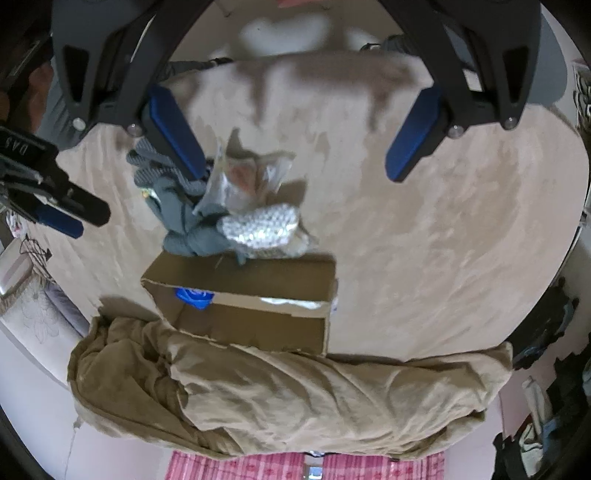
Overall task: Organize objects
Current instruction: 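Move the left gripper to the cotton swab bag while the right approaches the grey knit gloves, then grasp the cotton swab bag with the left gripper while the right grasps the grey knit gloves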
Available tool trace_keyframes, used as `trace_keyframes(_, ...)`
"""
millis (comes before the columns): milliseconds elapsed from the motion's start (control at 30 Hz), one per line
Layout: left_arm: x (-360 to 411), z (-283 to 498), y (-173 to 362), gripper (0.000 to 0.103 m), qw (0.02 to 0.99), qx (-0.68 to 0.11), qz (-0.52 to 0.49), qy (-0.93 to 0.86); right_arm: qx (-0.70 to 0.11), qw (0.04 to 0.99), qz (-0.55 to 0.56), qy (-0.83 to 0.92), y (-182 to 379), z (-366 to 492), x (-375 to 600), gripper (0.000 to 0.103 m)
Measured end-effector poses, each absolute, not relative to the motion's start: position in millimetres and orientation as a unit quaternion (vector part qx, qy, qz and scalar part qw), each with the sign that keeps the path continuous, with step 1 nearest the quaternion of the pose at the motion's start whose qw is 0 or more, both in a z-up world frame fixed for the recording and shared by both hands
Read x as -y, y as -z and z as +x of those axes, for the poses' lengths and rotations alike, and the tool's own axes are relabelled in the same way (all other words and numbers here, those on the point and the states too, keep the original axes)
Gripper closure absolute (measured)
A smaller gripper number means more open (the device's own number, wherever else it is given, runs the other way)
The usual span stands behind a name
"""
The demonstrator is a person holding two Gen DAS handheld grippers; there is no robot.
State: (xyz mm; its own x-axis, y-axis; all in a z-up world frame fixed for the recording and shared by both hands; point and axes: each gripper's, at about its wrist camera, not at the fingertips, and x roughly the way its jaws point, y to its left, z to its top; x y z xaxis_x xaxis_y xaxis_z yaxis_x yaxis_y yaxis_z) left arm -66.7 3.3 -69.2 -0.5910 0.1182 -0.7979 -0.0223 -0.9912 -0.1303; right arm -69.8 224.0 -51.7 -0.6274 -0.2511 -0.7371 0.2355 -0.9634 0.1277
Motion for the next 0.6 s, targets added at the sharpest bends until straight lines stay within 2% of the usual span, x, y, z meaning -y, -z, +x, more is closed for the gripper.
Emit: trace_keyframes(600, -21, -164, 116, 0.004, 0.059, 0.055, -0.481, -0.873, -0.013, 0.163, 0.449, 0.878, 122, -165, -212, 0.020)
